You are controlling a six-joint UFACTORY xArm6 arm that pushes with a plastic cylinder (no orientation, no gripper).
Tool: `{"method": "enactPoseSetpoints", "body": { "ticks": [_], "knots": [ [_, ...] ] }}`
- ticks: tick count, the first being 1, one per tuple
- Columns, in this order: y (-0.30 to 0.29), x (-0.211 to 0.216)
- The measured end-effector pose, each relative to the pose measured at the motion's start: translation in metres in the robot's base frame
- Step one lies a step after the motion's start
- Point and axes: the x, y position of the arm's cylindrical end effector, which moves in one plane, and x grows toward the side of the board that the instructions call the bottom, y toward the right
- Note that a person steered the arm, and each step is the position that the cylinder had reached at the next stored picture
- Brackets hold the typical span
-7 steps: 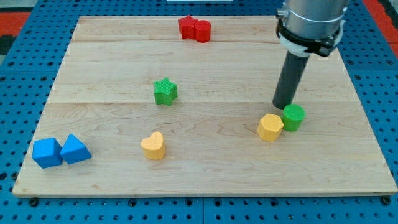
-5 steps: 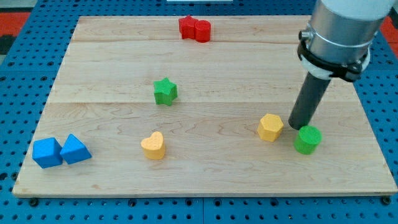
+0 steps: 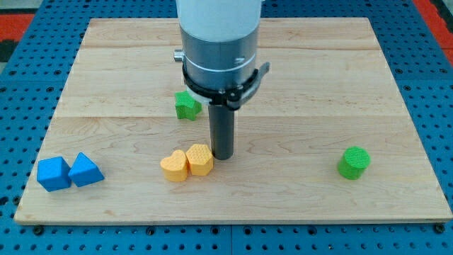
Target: Join the yellow hexagon and the green star with their respective color blocks
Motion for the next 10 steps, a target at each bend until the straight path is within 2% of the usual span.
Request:
{"method": "enactPoseSetpoints", "body": {
  "ticks": [2,4,5,6,8,9,10],
  "knots": [
    [0.028,-0.128],
    [-0.083,-0.131],
    [-0.115,-0.118],
    [-0.058,-0.098],
    [0.112,-0.074],
    [0.082,-0.102],
    [0.021,-0.119]
  ]
}}
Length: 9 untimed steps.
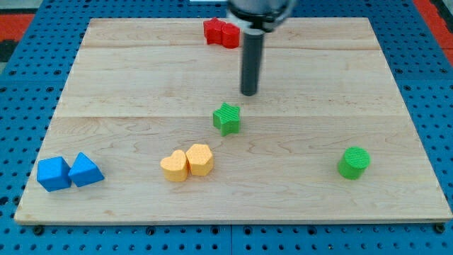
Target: Join the yellow hexagon and the green star with their respective color blocks
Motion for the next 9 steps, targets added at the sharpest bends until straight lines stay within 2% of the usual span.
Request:
{"method": "enactPoseSetpoints", "body": {
  "ticks": [1,2,4,9],
  "knots": [
    [-0.057,0.011],
    [-0.057,0.046],
    [0.092,0.082],
    [0.202,0.129]
  ]
}}
